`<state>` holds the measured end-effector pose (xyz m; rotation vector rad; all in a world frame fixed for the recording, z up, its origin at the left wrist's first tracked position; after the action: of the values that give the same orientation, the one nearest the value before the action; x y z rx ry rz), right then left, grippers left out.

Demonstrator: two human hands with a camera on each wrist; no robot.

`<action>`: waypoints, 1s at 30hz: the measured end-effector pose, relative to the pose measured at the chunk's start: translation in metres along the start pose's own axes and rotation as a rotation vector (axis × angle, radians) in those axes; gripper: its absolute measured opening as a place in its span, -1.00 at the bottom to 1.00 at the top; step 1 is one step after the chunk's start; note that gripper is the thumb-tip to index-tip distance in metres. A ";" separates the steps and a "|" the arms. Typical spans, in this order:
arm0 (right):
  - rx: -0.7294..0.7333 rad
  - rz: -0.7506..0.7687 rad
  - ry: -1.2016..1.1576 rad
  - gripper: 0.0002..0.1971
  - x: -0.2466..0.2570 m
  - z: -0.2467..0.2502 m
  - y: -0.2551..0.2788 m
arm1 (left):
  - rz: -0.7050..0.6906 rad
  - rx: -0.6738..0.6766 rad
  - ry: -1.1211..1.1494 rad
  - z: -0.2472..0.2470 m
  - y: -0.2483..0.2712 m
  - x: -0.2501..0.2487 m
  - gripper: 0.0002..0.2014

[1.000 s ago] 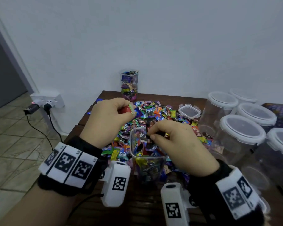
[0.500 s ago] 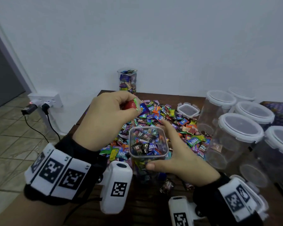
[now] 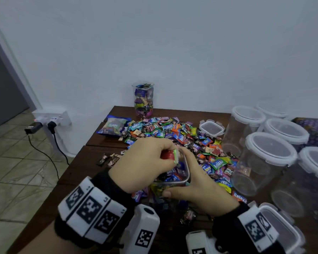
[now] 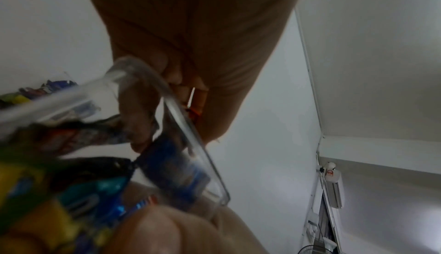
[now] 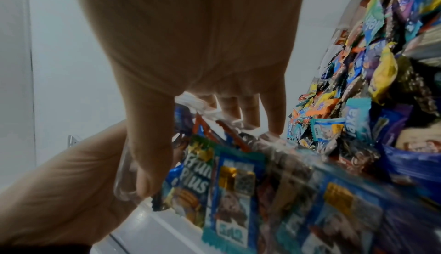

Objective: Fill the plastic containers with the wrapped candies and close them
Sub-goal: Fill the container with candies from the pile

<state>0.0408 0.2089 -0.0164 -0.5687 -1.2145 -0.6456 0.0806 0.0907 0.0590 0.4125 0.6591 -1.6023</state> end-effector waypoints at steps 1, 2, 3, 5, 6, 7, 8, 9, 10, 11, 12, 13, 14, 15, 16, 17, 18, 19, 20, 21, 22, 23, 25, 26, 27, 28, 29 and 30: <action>0.001 -0.002 0.001 0.17 0.000 0.000 0.000 | 0.000 -0.005 0.003 0.000 0.000 0.000 -0.83; -0.001 -0.004 0.002 0.18 0.001 0.000 0.000 | 0.003 -0.010 0.016 0.001 -0.001 0.001 -0.85; -0.005 -0.004 0.004 0.19 0.001 0.000 -0.001 | 0.008 -0.008 0.031 0.001 -0.001 0.001 -0.86; -0.006 -0.011 0.007 0.20 0.001 -0.001 0.000 | 0.019 0.012 0.058 0.002 0.000 0.003 -0.83; -0.005 -0.014 0.005 0.20 0.000 -0.001 0.000 | 0.026 0.021 0.068 0.002 0.000 0.003 -0.81; -0.006 -0.016 0.008 0.21 -0.001 -0.001 0.000 | 0.031 0.025 0.070 0.004 0.001 0.004 -0.80; -0.006 -0.013 0.019 0.21 -0.002 0.000 0.000 | 0.033 0.025 0.064 0.006 0.001 0.003 -0.80; -0.005 -0.007 0.033 0.22 -0.001 0.000 0.000 | 0.033 0.022 0.049 0.007 0.001 0.004 -0.81; -0.003 -0.002 0.044 0.22 0.000 0.000 0.000 | 0.026 0.017 0.036 0.010 0.002 0.003 -0.84; -0.001 -0.001 0.046 0.20 0.001 -0.001 0.001 | 0.019 0.009 0.034 0.011 0.002 0.002 -0.88; -0.001 0.000 0.035 0.16 0.002 -0.001 0.001 | 0.013 -0.006 0.050 0.013 0.002 0.001 -0.92; -0.002 0.000 0.020 0.11 0.001 -0.001 0.000 | 0.010 -0.026 0.074 0.015 0.003 0.000 -0.96; -0.001 0.002 0.010 0.06 0.000 -0.001 0.000 | 0.006 -0.051 0.092 0.017 0.004 -0.001 -0.98; -0.004 0.000 0.007 0.02 -0.001 0.000 0.000 | 0.003 -0.081 0.105 0.019 0.004 0.000 -0.95; -0.007 -0.006 0.007 -0.01 -0.002 0.000 0.000 | 0.002 -0.109 0.122 0.022 0.004 0.001 -0.93; -0.006 -0.011 0.004 -0.04 -0.002 0.000 0.000 | 0.002 -0.138 0.145 0.024 0.004 0.003 -0.92; -0.002 -0.011 -0.006 -0.07 -0.003 0.001 0.000 | 0.001 -0.168 0.163 0.027 0.004 0.005 -0.91; 0.003 -0.012 -0.015 -0.10 -0.002 0.001 0.000 | 0.004 -0.195 0.172 0.030 0.003 0.008 -0.90; 0.010 -0.014 -0.023 -0.12 -0.002 0.001 0.000 | 0.013 -0.216 0.175 0.033 0.003 0.011 -0.90; 0.013 -0.013 -0.029 -0.11 -0.001 0.000 0.000 | 0.028 -0.230 0.178 0.036 0.003 0.016 -0.90; 0.009 -0.012 -0.031 -0.08 -0.002 0.000 0.000 | 0.048 -0.240 0.186 0.038 0.003 0.022 -0.90; 0.005 -0.016 -0.022 -0.04 -0.004 0.000 -0.001 | 0.072 -0.246 0.196 0.041 0.003 0.029 -0.90; 0.011 -0.023 -0.004 0.02 -0.008 0.002 -0.001 | 0.132 -0.256 0.193 0.045 0.003 0.048 -0.89; 0.028 -0.032 0.025 0.05 -0.009 0.003 -0.001 | 0.168 -0.255 0.173 0.046 0.003 0.058 -0.90; 0.055 -0.047 0.076 0.08 -0.010 0.003 -0.001 | 0.206 -0.243 0.146 0.046 0.004 0.068 -0.92; 0.083 -0.057 0.140 0.11 -0.012 0.005 0.000 | 0.242 -0.218 0.110 0.044 0.004 0.079 -0.95; 0.111 -0.073 0.208 0.12 -0.013 0.007 0.000 | 0.279 -0.180 0.070 0.040 0.005 0.087 -0.97; 0.144 -0.094 0.275 0.12 -0.015 0.010 0.000 | 0.321 -0.137 0.031 0.036 0.005 0.096 -0.94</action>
<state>0.0313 0.2184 -0.0282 -0.2923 -1.0226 -0.6849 0.0759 -0.0072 0.0271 0.4189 0.6845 -1.2422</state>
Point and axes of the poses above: each hand's wrist, its own y-axis away from the middle knuckle, its own z-axis out of the back of the hand, x = y × z, the point moved 5 cm from there along -y, towards the middle knuckle, and after that the axes turned 5 degrees about -y, right-handed, at the moved point
